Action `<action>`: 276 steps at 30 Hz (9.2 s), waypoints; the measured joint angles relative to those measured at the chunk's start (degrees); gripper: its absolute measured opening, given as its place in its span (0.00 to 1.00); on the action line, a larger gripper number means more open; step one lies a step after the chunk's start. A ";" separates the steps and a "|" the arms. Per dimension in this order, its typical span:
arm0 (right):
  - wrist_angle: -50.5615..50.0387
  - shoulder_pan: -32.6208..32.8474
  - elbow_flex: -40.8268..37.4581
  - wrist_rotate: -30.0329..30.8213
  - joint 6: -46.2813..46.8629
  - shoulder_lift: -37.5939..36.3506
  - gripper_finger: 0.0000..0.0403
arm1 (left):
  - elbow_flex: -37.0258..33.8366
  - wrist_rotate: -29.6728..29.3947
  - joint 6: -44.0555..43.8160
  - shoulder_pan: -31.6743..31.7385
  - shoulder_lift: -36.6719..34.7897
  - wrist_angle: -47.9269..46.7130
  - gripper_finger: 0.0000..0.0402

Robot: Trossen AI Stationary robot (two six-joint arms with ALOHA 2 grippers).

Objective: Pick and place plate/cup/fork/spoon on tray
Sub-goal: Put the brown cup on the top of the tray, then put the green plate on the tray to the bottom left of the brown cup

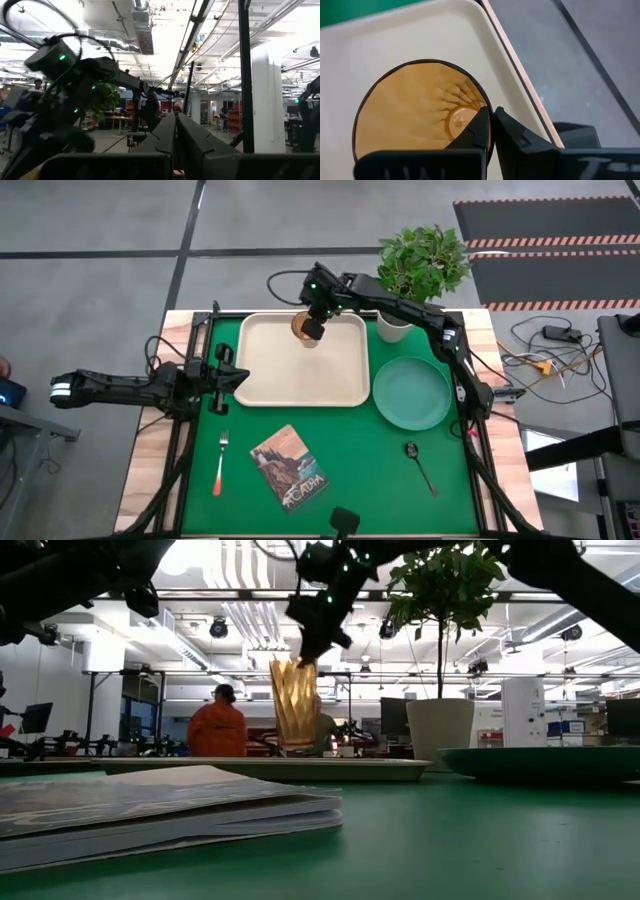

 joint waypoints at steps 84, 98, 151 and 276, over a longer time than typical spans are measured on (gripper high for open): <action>5.95 7.10 0.44 14.49 -6.30 6.96 0.02 | -0.13 -0.03 0.00 0.00 0.00 0.17 0.00; -0.89 6.35 0.44 17.80 -5.00 6.95 0.02 | -0.20 -0.02 0.00 0.01 0.02 0.15 0.00; 22.31 36.38 -71.21 12.89 26.06 -40.16 0.02 | -0.79 0.09 -6.10 0.02 0.76 -0.15 0.00; 47.15 40.41 -61.38 9.22 -11.91 -29.74 0.02 | -0.85 -4.42 -4.52 0.02 0.86 0.50 0.00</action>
